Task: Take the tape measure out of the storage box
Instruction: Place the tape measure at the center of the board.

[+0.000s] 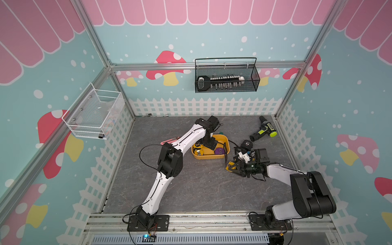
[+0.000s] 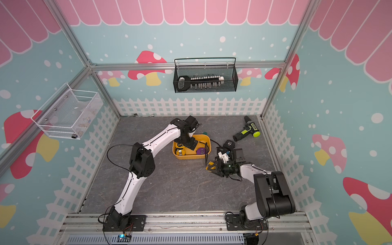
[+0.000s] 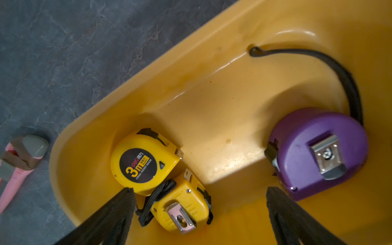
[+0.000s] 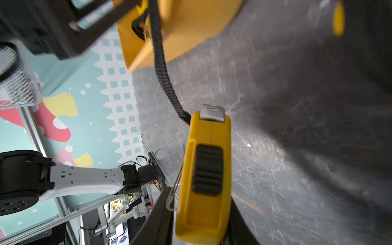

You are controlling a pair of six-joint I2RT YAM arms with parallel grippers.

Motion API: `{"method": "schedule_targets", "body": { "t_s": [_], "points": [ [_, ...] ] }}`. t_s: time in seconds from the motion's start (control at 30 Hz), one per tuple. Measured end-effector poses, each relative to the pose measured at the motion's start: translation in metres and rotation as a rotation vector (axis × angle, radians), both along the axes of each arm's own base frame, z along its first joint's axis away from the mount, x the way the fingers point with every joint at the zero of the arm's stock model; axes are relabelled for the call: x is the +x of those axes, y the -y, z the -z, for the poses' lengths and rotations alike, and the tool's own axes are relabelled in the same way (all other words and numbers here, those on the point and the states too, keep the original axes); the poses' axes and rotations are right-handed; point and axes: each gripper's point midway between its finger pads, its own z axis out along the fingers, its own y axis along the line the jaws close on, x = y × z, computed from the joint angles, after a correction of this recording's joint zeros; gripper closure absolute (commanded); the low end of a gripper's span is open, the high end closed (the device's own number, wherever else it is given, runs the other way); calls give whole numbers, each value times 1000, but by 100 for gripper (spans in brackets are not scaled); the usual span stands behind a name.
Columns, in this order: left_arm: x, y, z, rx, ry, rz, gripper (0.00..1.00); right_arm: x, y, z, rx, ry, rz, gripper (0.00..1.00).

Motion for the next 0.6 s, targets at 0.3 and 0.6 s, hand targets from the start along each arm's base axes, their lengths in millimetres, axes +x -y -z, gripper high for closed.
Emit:
{"method": "schedule_targets", "body": {
  "t_s": [0.3, 0.6],
  "points": [
    [-9, 54, -17, -61, 61, 132, 1, -18, -3, 23, -7, -114, -9, 60],
    [-19, 68, 26, -25, 0, 186, 1, 0, 27, -7, -153, -18, 46, 1]
  ]
}}
